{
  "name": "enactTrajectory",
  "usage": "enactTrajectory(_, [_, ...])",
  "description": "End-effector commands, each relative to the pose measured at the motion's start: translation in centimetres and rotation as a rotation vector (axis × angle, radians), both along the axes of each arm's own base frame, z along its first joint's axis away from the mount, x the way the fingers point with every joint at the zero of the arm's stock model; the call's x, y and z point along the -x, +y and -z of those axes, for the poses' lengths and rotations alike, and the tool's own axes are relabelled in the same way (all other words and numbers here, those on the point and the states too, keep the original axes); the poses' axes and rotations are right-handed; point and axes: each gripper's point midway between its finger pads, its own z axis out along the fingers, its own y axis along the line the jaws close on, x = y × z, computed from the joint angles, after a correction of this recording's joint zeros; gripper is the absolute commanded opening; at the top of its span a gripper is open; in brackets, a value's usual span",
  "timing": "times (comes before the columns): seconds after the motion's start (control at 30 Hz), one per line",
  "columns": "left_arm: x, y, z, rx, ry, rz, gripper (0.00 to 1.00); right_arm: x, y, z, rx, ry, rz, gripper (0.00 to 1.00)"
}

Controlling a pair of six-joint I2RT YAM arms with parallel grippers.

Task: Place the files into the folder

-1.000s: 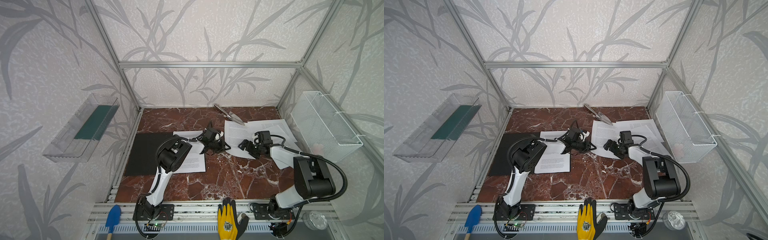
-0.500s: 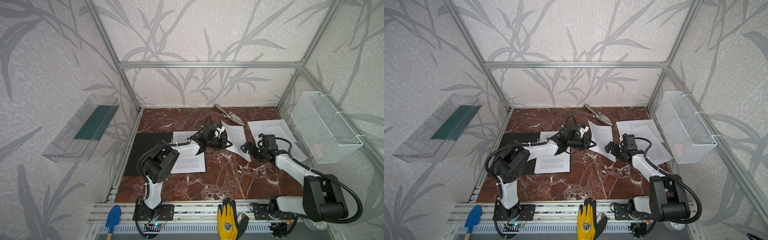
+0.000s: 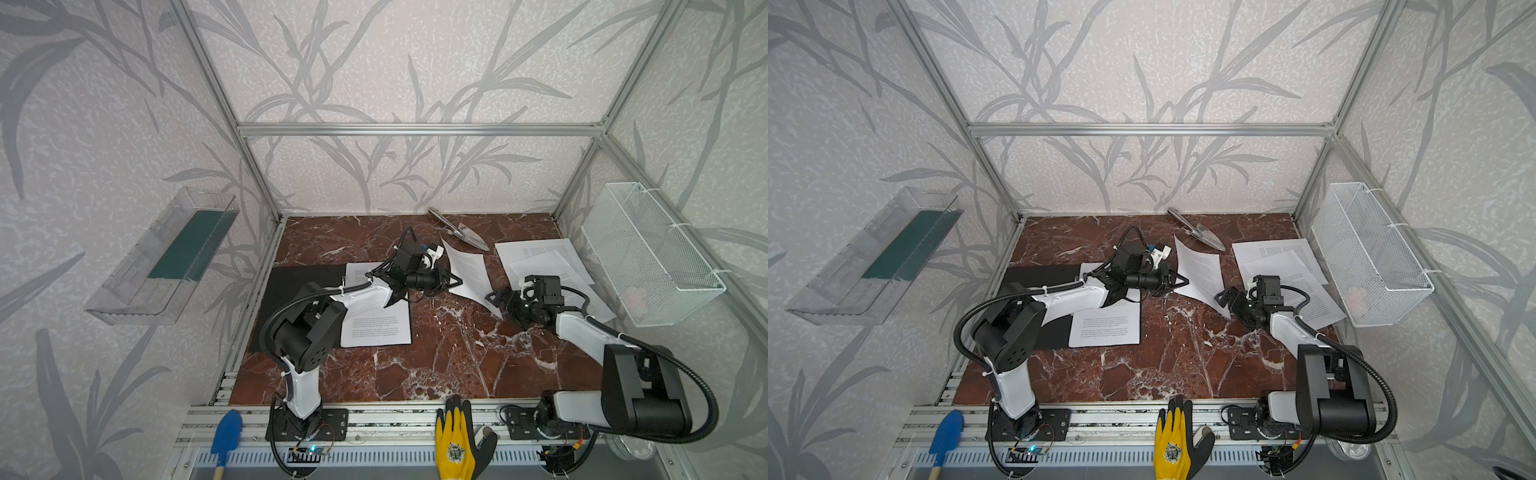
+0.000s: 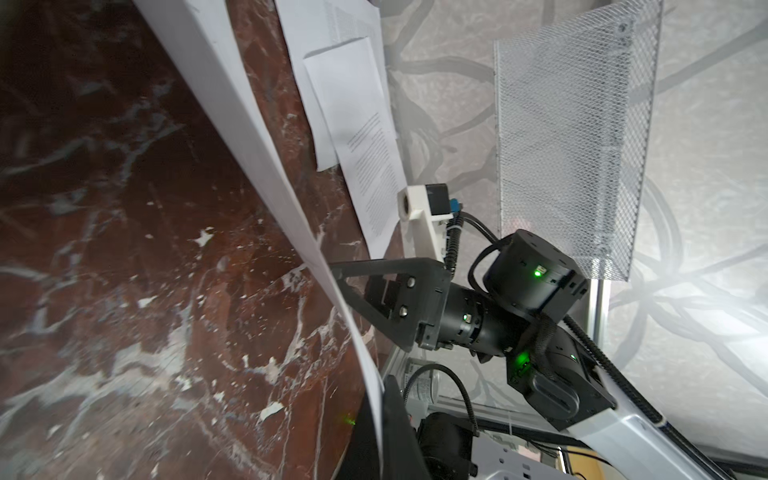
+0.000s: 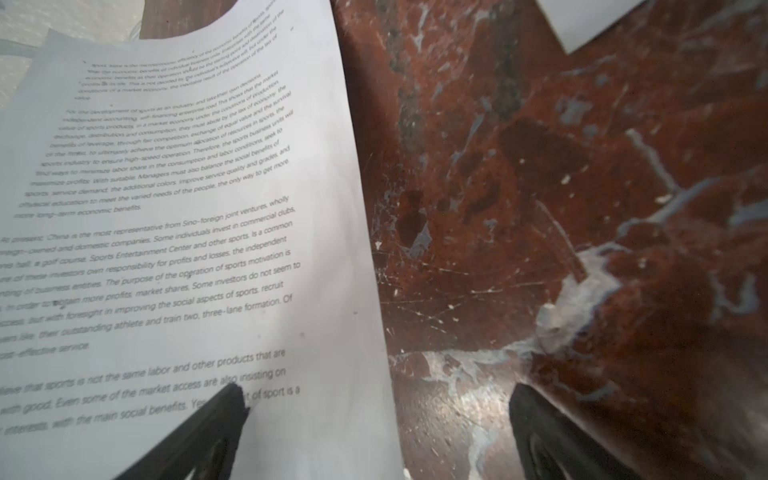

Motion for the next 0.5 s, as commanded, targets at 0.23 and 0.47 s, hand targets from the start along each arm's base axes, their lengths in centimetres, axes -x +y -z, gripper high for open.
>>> enactTrajectory(0.23, [2.4,13.7,-2.7,-0.282,-0.142,-0.292,0.0,0.0,2.6,-2.5,-0.007,-0.095,-0.126,0.99])
enactTrajectory(0.47, [6.9,28.0,-0.7,-0.484,-0.154,-0.699,0.0,0.4,6.8,-4.1,0.034,-0.15,-0.285,0.99])
